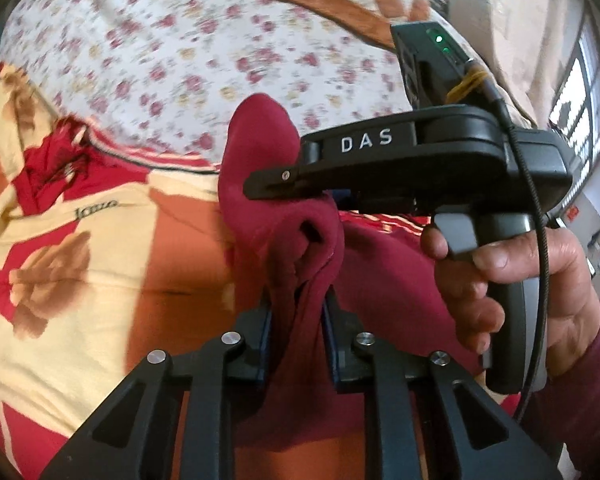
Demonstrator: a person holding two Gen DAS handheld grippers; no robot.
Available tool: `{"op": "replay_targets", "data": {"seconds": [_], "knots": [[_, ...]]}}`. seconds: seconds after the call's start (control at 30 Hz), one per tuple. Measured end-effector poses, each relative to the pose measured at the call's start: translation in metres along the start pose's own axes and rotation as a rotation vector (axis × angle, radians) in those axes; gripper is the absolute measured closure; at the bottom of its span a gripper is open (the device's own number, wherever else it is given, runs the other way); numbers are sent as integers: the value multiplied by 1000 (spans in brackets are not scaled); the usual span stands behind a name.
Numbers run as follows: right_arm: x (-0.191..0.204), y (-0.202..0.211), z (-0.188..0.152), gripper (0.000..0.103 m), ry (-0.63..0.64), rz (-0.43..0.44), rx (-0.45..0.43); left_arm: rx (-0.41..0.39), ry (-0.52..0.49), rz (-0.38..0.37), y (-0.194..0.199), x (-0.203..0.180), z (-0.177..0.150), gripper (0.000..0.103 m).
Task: Fold small clothes
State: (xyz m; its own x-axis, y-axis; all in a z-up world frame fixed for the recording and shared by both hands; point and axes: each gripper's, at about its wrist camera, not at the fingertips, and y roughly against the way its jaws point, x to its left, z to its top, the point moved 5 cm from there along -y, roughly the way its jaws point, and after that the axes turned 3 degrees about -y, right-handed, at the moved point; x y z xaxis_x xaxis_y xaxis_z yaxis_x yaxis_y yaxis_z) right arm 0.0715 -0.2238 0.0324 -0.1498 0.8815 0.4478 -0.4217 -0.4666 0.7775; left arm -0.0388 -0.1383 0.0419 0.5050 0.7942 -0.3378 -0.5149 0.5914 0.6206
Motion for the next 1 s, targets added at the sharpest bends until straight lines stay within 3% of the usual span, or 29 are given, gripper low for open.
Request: {"op": "replay_targets", "data": {"seconds": [0.17,0.33,0.7,0.8,0.83,0.93,1.0], "knots": [[-22,54,-3,75,-13,11,-50,8,-45,-38,1,-46,9,103],[-75,98,-19,75,-77,-18,-80,58,-94,-78,-23,-97,10,103],[-194,127,-67,76,-254,-77,-99,179,-169,-114,-93,-171,-13,103],[-222,115,-77,75,-315,-104,-79,209,-155,-142,-97,-183,-22,103],[-232,112,-81,69,-348,-105,-75,222,-143,-164,-94,-185,-25,103],[-247,124,-87,65,-388,-129,-116,233,-165,-187,-74,-189,-27,97],[-242,146,-89,65,-347,-218,-153,191,-204,-157,-50,-182,-24,96]]}}
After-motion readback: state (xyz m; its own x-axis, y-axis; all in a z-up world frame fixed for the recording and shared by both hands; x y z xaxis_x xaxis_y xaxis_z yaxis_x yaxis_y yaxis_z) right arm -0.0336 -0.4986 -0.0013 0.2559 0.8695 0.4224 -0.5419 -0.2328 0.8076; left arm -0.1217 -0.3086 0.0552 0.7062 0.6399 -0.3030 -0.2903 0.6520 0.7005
